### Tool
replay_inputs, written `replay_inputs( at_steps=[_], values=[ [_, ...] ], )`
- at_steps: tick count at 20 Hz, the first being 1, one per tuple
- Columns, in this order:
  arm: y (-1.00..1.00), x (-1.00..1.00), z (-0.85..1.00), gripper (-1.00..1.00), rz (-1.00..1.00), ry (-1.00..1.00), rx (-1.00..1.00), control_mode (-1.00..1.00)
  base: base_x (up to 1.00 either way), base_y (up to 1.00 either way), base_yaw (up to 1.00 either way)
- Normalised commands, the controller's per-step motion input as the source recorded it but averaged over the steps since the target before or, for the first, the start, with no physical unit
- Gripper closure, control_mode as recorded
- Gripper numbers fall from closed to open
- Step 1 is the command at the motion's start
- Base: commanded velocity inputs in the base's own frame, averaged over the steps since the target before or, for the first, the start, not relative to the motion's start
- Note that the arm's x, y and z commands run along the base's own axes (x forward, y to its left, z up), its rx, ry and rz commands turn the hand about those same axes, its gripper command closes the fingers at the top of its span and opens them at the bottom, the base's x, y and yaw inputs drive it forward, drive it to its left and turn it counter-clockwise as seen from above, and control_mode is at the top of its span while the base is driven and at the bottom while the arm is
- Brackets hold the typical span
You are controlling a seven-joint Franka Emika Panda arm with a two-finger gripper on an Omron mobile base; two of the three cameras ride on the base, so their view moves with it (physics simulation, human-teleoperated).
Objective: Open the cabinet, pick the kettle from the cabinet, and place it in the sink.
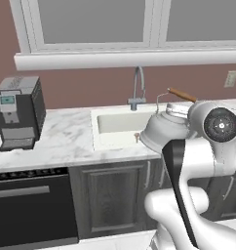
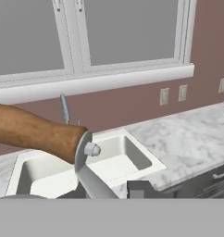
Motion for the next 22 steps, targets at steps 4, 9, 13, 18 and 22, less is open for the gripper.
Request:
replay_inputs(
  at_steps=[4, 9, 13, 18, 22],
  values=[
    [0.00, 0.00, 0.00, 1.00, 0.00, 0.00, 0.00, 1.00, 0.26, -0.50, 0.00],
    [0.00, 0.00, 0.00, 1.00, 0.00, 0.00, 0.00, 1.00, 0.26, -0.50, 0.00],
    [0.00, 0.00, 0.00, 1.00, 0.00, 0.00, 0.00, 1.00, 0.27, -0.50, 0.00],
    [0.00, 0.00, 0.00, 1.00, 0.00, 0.00, 0.00, 1.00, 0.30, -0.48, 0.00],
    [0.00, 0.00, 0.00, 1.00, 0.00, 0.00, 0.00, 1.00, 0.37, -0.44, 0.00]
  ],
)
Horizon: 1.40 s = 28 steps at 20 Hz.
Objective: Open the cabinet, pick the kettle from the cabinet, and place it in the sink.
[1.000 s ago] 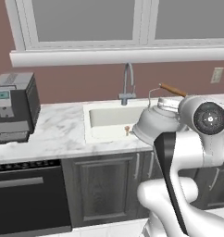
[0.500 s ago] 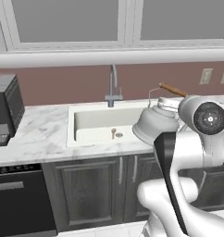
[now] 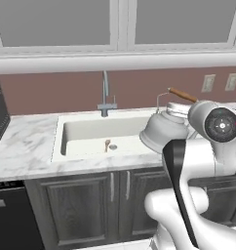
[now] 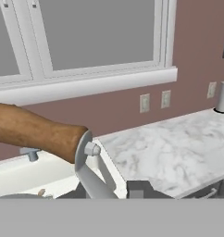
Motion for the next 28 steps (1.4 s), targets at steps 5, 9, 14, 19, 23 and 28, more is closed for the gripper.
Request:
replay_inputs(
  at_steps=[5, 9, 14, 19, 23, 28],
  values=[
    [0.00, 0.00, 0.00, 1.00, 0.00, 0.00, 0.00, 1.00, 0.47, -0.36, 0.00],
    [0.00, 0.00, 0.00, 1.00, 0.00, 0.00, 0.00, 1.00, 0.50, -0.30, 0.00],
    [0.00, 0.00, 0.00, 1.00, 0.00, 0.00, 0.00, 1.00, 0.51, -0.28, 0.00],
    [0.00, 0.00, 0.00, 1.00, 0.00, 0.00, 0.00, 1.00, 0.49, -0.26, 0.00],
    [0.00, 0.00, 0.00, 1.00, 0.00, 0.00, 0.00, 1.00, 0.49, -0.26, 0.00],
    [0.00, 0.00, 0.00, 1.00, 0.00, 0.00, 0.00, 1.00, 0.49, -0.26, 0.00]
  ],
)
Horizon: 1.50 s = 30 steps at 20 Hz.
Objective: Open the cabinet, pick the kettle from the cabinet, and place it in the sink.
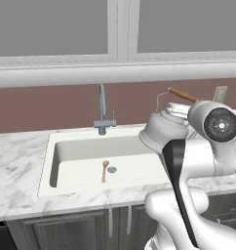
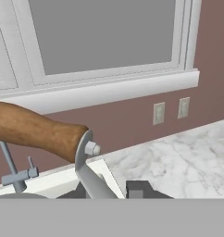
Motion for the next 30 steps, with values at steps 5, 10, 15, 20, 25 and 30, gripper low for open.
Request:
replay_inputs(
  at_steps=[5, 10, 15, 20, 25, 30],
  values=[
    [0.00, 0.00, 0.00, 1.00, 0.00, 0.00, 0.00, 1.00, 0.48, -0.26, 0.00],
    [0.00, 0.00, 0.00, 1.00, 0.00, 0.00, 0.00, 1.00, 0.12, -0.07, 0.00],
    [0.00, 0.00, 0.00, 1.00, 0.00, 0.00, 0.00, 1.00, 0.00, 0.00, 0.00],
    [0.00, 0.00, 0.00, 1.00, 0.00, 0.00, 0.00, 1.00, 0.00, 0.00, 0.00],
    [0.00, 0.00, 0.00, 1.00, 0.00, 0.00, 0.00, 1.00, 0.00, 0.00, 0.00],
    [0.00, 0.00, 0.00, 1.00, 0.00, 0.00, 0.00, -1.00, 0.00, 0.00, 0.00]
  ],
)
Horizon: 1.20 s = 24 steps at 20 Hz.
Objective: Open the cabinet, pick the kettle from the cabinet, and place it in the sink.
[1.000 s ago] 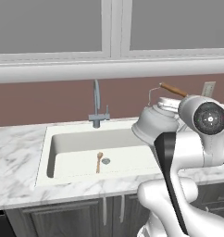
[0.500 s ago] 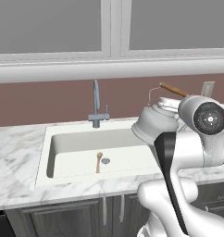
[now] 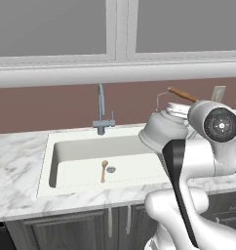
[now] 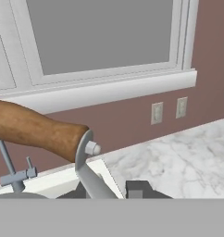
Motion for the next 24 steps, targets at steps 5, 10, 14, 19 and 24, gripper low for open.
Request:
replay_inputs(
  at_steps=[5, 10, 14, 19, 24],
  values=[
    [0.00, 0.00, 0.00, 1.00, 0.00, 0.00, 0.00, -1.00, 0.00, 0.00, 0.00],
    [0.00, 0.00, 0.00, 1.00, 0.00, 0.00, 0.00, -1.00, 0.00, 0.00, 0.00],
    [0.00, 0.00, 0.00, 1.00, 0.00, 0.00, 0.00, -1.00, 0.00, 0.00, 0.00],
    [0.00, 0.00, 0.00, 1.00, 0.00, 0.00, 0.00, -1.00, 0.00, 0.00, 0.00],
    [0.00, 0.00, 0.00, 1.00, 0.00, 0.00, 0.00, -1.00, 0.00, 0.00, 0.00]
  ],
)
